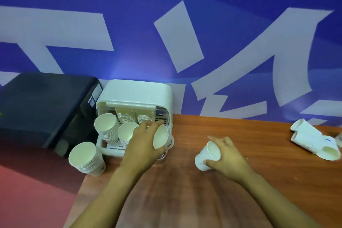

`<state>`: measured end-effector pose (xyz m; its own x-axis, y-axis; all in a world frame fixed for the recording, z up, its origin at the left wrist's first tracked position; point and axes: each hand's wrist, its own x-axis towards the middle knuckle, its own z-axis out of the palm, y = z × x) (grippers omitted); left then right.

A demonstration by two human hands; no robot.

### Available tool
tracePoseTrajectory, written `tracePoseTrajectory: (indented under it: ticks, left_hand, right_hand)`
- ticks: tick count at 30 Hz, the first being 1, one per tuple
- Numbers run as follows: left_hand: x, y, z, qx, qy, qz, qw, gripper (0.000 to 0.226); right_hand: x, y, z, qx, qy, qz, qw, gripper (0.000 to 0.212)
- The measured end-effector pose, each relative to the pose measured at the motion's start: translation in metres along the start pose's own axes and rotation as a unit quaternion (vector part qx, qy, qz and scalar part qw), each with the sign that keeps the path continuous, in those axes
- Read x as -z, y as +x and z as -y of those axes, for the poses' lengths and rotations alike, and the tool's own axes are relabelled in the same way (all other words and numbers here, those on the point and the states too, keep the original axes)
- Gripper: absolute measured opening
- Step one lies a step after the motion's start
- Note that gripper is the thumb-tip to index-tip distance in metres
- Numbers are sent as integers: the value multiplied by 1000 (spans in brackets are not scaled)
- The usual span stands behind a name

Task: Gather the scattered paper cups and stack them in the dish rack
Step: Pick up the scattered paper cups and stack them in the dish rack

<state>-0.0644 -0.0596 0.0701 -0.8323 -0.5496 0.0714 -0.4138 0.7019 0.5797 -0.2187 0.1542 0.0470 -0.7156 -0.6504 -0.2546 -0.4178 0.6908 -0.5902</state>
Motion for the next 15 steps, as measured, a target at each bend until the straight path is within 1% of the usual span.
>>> tracePoseTrajectory:
  ticks: [2,4,8,11,15]
  left_hand:
    - [13,7,16,-23,-9,12,1000,72]
    - [28,15,31,-44,-3,7,999,75]
    - [48,21,50,-62,11,0,998,69]
    - [47,25,55,-82,26,-7,996,66]
    - [30,30,55,-104,49,13,993,64]
  right_hand:
    - [-12,4,21,-7,0,-28,1000,83]
    - [-22,9,39,-9,1,-48,999,79]
    - [-40,9,56,-20,1,-60,998,73]
    - [-47,10,62,-27,-4,-58,998,73]
    - [-49,10,62,-31,1,-62,998,73]
